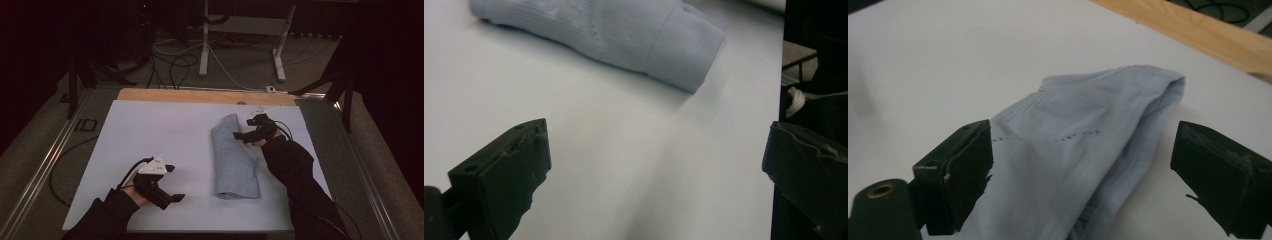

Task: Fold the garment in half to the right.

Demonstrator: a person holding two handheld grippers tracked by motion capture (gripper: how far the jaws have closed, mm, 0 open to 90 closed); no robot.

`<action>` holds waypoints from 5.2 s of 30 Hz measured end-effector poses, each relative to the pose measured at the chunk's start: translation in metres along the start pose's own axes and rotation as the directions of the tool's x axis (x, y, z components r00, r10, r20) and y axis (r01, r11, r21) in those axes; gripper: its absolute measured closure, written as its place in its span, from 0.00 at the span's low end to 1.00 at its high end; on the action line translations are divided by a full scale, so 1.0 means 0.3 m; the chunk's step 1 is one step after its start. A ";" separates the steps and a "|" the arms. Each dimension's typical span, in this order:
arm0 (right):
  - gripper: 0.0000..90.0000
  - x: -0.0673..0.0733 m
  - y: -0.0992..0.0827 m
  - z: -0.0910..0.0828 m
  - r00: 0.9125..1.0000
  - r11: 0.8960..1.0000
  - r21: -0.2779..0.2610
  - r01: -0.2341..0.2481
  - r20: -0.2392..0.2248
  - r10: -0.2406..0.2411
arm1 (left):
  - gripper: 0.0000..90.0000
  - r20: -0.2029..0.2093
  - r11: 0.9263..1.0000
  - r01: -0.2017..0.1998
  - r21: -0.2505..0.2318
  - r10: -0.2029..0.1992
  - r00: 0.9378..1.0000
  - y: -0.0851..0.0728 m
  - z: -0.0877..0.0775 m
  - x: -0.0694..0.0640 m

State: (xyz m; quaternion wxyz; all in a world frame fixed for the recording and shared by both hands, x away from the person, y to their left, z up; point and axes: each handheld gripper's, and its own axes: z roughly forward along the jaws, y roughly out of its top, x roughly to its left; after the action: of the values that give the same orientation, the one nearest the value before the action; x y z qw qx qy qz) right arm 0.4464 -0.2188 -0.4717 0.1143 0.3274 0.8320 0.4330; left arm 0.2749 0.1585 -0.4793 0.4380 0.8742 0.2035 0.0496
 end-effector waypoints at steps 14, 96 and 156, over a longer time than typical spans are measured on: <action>0.43 0.039 -0.106 -0.036 0.999 0.997 0.069 -0.033 -0.037 0.036 | 0.01 -0.120 0.998 0.056 -0.038 -0.060 0.991 -0.142 -0.087 0.014; 0.89 0.332 -0.418 -0.391 0.994 0.994 0.100 -0.050 0.102 0.039 | 0.01 -0.122 0.987 0.089 -0.130 -0.105 0.987 -0.227 -0.130 0.062; 1.00 0.456 -0.350 -0.089 0.954 0.958 0.167 0.233 -0.232 -0.192 | 0.01 -0.107 0.985 0.098 -0.140 -0.113 0.988 -0.244 -0.129 0.064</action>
State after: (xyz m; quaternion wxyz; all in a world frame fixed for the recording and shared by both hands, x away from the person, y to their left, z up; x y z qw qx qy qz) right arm 0.2832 -0.1912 -0.5265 0.0384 0.1967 0.9078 0.3684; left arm 0.2592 0.2341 -0.5149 0.4853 0.8265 0.2706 0.0901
